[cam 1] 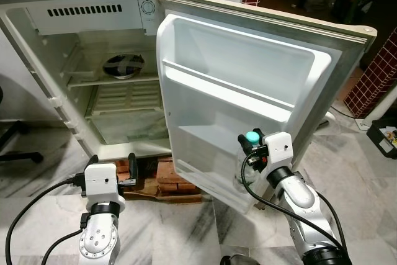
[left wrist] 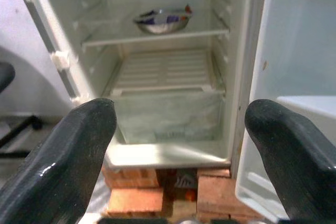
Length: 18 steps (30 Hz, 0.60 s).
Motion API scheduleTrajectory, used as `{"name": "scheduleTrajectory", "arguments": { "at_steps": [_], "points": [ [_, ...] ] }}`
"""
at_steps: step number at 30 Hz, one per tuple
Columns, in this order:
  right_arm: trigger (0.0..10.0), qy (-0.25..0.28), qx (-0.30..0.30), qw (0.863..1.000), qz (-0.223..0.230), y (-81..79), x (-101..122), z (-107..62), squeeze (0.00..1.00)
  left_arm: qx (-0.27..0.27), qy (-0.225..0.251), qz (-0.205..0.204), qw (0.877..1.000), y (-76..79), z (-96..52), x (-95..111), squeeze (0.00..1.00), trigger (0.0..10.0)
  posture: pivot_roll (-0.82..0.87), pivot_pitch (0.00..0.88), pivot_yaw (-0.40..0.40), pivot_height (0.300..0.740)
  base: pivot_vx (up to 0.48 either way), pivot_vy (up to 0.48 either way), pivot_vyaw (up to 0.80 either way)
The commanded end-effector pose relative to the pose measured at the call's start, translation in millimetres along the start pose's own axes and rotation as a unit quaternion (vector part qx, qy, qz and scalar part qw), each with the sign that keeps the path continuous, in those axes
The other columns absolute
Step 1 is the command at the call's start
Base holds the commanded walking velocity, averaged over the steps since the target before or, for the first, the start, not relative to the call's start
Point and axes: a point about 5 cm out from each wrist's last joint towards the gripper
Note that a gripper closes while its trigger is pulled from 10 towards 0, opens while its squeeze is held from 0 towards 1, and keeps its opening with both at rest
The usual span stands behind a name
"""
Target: Restocking fridge
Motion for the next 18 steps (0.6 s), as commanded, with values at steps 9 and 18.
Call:
{"name": "scheduleTrajectory", "arguments": {
  "at_steps": [9, 18],
  "points": [
    [10.0, 0.020, 0.021, 1.000, -0.006, -5.3, 10.1, 7.4, 0.00, 0.003, -0.012, -0.006, 1.000, -2.1, 3.0, -0.8, 0.00, 10.0, 0.00, 0.047, 0.016, 0.740, 0.000, 0.057, 0.00],
    [10.0, 0.021, 0.022, 0.999, -0.010, -4.1, 11.5, 7.7, 0.00, -0.002, -0.009, -0.006, 1.000, -0.7, 3.7, 0.0, 0.00, 10.0, -0.01, 0.044, 0.012, 0.740, 0.000, 0.468, 0.00]
  ]
}}
Point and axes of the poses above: a point about 5 cm out from each wrist's last joint towards the gripper, its own z axis pointing out of the wrist towards the gripper, its own x axis along the axis of the wrist's last joint, y = z × x, and after that the axes turned 15 degrees about z, right-handed
